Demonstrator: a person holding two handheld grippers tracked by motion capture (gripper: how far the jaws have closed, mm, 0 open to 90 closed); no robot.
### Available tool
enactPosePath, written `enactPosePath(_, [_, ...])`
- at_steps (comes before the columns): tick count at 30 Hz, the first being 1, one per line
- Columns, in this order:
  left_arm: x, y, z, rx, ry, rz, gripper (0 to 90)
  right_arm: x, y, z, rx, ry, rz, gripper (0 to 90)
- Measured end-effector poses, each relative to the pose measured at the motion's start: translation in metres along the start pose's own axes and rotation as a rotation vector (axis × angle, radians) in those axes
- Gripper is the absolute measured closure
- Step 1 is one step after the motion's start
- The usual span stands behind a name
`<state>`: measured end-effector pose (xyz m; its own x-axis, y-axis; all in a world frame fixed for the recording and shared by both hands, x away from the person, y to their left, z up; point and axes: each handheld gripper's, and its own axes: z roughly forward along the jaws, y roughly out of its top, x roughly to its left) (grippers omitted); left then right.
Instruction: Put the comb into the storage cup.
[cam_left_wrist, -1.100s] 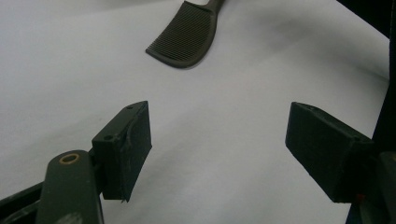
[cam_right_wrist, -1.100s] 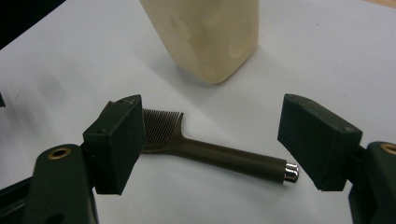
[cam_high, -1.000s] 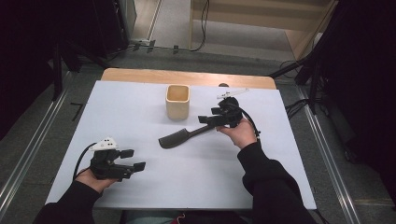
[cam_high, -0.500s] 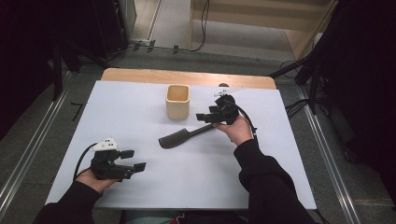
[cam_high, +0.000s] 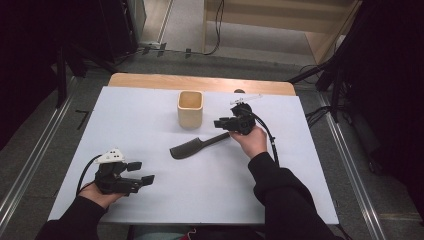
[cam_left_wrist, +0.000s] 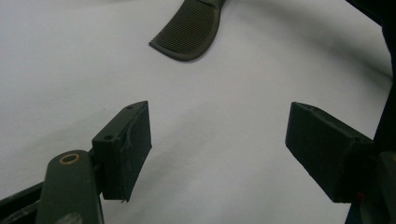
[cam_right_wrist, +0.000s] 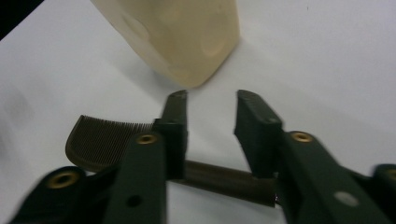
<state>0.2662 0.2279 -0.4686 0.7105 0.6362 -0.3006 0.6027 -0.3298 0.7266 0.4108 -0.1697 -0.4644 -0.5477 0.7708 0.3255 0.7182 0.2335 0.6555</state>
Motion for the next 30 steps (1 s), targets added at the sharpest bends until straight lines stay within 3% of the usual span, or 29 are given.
enactPosePath(4, [0.0,-0.001,-0.002,-0.001,0.0,0.002,23.0,-0.001,-0.008,0.008,0.045,-0.012,-0.015,87.7])
enactPosePath(13, [0.0,-0.001,-0.002,-0.003,0.002,-0.001,23.0,-0.005,-0.014,0.019,0.096,-0.036,-0.012,87.8])
enactPosePath(30, [0.0,-0.001,-0.003,-0.009,-0.002,0.0,23.0,-0.008,-0.024,0.022,0.156,-0.039,-0.022,87.8])
